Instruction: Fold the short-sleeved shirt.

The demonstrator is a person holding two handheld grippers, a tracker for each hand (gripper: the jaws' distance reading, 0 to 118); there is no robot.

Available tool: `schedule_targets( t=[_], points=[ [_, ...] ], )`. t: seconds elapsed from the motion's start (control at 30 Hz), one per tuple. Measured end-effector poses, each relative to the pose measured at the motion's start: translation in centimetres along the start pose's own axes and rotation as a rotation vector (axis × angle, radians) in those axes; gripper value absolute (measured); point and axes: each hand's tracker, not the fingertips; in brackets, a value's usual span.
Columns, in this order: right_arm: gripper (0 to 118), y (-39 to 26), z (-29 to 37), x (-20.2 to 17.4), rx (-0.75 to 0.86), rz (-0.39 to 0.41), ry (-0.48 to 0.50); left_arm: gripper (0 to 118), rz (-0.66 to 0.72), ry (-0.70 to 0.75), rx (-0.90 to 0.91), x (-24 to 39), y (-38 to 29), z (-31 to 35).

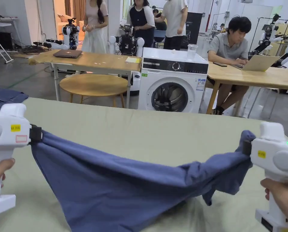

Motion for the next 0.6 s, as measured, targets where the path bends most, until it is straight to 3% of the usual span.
schedule_targets(
  t=[0.27,0.4,0.6],
  points=[
    [2,9.2,1.6,0.3,0.154,-0.012,-0.011,3,0.026,0.027,0.09,-2.3,7.9,3.1],
    [2,12.5,1.1,-1.1,0.194,0.039,-0.03,3,-0.018,0.063,0.126,-1.3,11.4,3.4],
    [2,17.7,-1.2,-2.0,0.212,0.052,-0.052,3,-0.032,0.092,0.17,-0.8,16.9,3.1]
  ],
)
